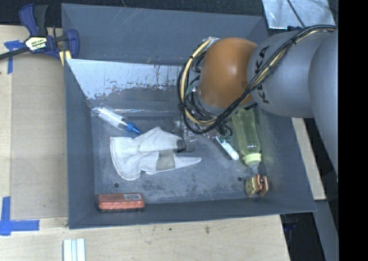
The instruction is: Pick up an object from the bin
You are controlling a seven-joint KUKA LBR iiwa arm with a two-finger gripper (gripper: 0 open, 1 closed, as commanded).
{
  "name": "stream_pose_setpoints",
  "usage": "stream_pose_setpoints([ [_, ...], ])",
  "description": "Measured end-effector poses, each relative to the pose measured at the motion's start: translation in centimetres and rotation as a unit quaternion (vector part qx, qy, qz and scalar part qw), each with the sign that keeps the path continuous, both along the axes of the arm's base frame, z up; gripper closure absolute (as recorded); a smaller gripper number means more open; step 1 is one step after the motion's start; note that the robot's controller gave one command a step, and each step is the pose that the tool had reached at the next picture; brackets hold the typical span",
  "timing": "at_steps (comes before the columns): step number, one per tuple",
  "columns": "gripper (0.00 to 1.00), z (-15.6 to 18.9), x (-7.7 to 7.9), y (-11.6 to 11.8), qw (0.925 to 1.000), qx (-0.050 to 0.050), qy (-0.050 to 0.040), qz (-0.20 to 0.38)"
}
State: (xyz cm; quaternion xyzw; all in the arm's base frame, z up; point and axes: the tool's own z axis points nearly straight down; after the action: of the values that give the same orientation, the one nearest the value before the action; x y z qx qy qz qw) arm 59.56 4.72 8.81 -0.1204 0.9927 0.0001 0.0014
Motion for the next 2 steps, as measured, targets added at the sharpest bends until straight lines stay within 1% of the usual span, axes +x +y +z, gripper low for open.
stream_pose_setpoints([
  [1,1.0,1.2,-0.1,0.0,1.0,0.0,0.0022,0.0],
  [2,1.0,3.0,0.0,0.0,1.0,0.0,0.001,0.0],
])
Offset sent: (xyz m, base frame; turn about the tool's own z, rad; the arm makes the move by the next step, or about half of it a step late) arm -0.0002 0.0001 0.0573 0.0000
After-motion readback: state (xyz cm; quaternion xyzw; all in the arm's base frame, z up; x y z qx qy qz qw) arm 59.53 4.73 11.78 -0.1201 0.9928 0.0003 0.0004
